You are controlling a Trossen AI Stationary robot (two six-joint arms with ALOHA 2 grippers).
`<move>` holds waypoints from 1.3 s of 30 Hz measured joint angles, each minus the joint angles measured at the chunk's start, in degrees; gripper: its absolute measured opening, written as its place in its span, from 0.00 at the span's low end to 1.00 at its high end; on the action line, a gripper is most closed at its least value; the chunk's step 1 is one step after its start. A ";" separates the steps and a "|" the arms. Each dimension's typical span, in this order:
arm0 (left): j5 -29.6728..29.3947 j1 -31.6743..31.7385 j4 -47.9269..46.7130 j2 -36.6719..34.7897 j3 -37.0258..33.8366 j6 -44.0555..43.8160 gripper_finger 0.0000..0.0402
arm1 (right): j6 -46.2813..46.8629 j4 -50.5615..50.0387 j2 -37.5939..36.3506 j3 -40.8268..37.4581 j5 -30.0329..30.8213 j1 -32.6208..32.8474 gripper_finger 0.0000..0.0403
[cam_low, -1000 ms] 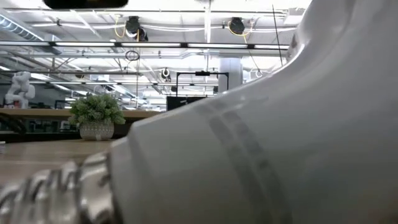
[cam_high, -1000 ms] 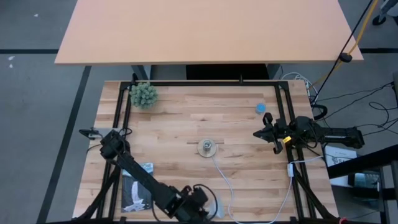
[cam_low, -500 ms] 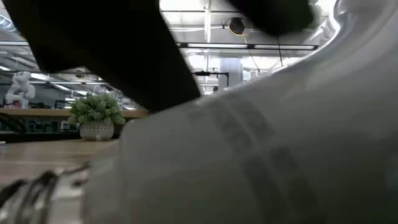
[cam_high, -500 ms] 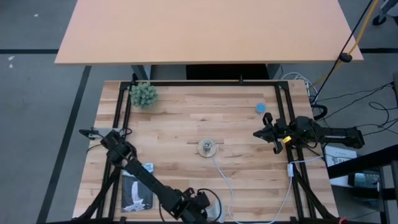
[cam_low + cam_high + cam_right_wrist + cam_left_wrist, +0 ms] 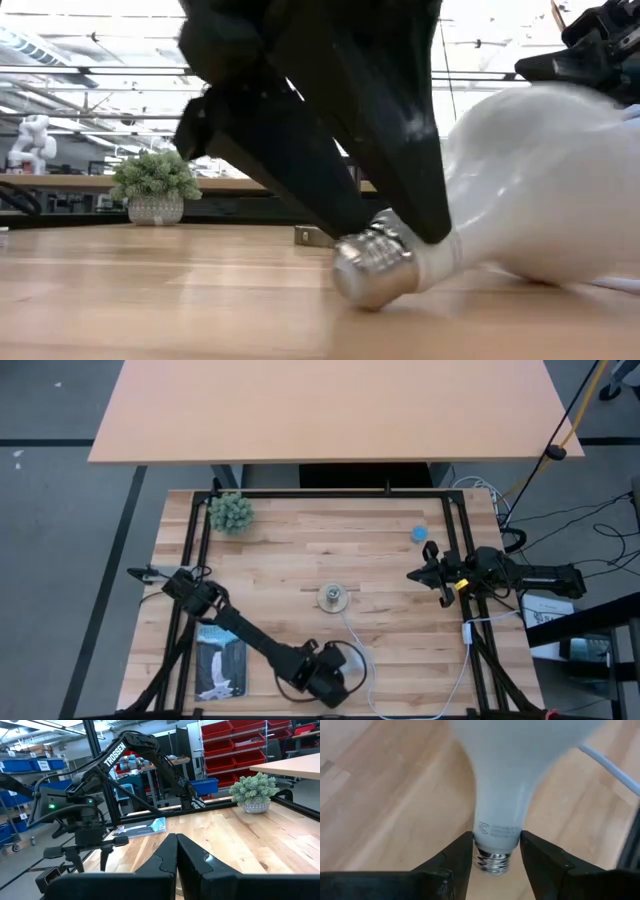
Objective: Screw lightbulb
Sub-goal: Insert the white lightbulb into the lamp
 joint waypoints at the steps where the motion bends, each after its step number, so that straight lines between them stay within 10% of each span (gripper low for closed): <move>1: 0.52 0.24 0.04 0.00 -0.02 0.76 0.41 | 0.00 0.00 0.00 -0.01 0.00 0.02 0.00; 21: -3.92 7.34 -2.89 0.00 0.08 8.33 0.41 | 0.00 0.00 0.00 0.00 0.00 0.02 0.00; 33: -3.72 13.85 -4.04 0.09 -0.30 35.48 0.41 | 0.01 0.00 0.01 0.00 -0.01 0.01 0.00; 39: -1.49 13.36 -4.02 0.09 -0.31 35.31 0.36 | 0.00 0.00 0.00 0.00 -0.02 0.02 0.00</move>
